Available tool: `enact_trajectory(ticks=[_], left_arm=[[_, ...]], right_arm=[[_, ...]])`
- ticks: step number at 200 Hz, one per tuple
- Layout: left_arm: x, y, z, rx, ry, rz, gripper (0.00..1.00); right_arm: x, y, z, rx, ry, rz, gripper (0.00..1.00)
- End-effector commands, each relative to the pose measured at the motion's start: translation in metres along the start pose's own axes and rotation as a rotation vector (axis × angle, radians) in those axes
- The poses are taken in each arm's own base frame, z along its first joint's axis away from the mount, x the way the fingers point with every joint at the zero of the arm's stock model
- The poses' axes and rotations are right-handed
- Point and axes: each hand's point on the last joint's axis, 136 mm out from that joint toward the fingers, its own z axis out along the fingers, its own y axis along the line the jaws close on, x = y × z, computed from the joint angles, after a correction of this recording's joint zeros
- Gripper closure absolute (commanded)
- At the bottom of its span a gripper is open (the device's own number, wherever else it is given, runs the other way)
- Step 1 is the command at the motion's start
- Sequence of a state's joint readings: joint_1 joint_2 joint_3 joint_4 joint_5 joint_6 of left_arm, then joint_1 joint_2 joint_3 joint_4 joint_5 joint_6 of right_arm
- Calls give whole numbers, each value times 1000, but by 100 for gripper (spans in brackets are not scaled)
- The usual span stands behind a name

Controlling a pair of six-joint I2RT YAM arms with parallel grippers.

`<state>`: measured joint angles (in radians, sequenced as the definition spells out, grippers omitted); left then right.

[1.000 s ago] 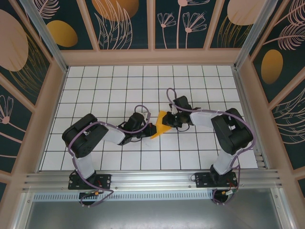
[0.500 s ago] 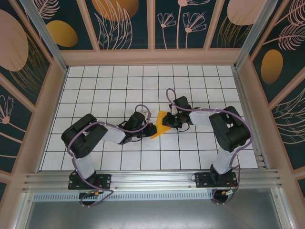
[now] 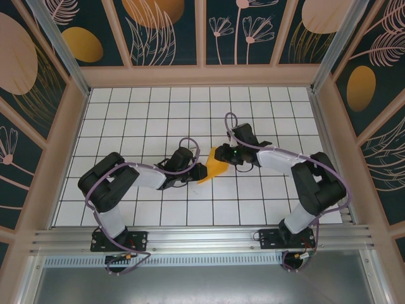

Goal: Fold a paper plane with a square sheet of paper (pick it up from the middle)

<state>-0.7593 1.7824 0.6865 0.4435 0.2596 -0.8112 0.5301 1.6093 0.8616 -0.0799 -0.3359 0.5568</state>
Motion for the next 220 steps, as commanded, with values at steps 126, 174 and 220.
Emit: enact_trajectory(ticks=[126, 174, 220], left_arm=[[-15, -13, -9, 23, -27, 13, 81], [-45, -26, -25, 78, -118, -8, 69], [-47, -18, -12, 69, -98, -21, 60]], right_arm=[[6, -45, 32, 192, 60, 60, 59], [16, -62, 39, 266, 91, 66, 59], [17, -61, 40, 264, 95, 58, 57]])
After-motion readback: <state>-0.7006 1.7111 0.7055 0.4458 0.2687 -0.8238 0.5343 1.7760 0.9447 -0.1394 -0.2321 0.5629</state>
